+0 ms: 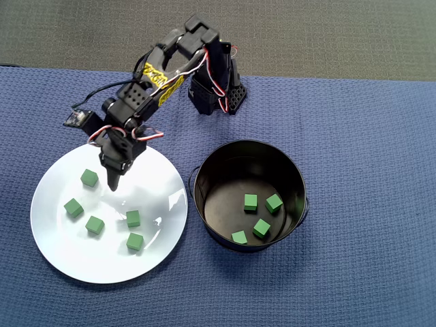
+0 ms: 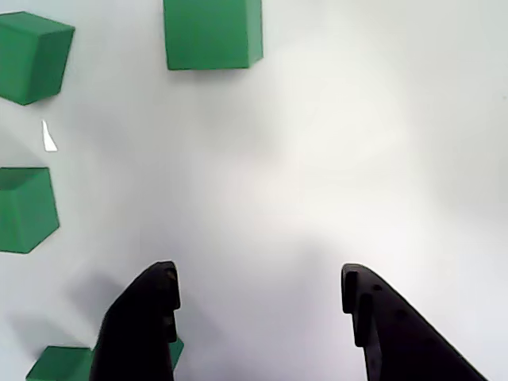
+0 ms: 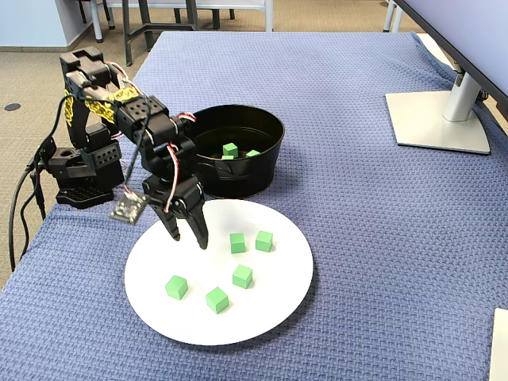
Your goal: Pick up the green cubes from the white plate and place them in the black recipient
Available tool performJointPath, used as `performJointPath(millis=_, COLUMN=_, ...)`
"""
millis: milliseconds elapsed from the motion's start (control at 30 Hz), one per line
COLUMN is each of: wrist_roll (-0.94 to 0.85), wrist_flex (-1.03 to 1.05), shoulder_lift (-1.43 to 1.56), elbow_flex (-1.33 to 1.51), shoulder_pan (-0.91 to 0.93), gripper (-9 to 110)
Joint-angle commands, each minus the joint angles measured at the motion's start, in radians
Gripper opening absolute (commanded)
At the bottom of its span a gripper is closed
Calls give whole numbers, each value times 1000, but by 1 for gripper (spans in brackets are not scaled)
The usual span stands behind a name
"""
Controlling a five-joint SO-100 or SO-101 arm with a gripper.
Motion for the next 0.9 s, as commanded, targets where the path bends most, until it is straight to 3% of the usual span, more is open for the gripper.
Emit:
performJointPath(millis=0, wrist_roll=-17, wrist_flex=34, shoulder_lift=-44, elbow_flex=-133, shoulder_pan=2, gripper=20)
performJointPath(millis=867, wrist_roll=-133, wrist_flex=49, shoulder_lift=-307, elbow_flex=-443, shoulder_pan=109, gripper=15)
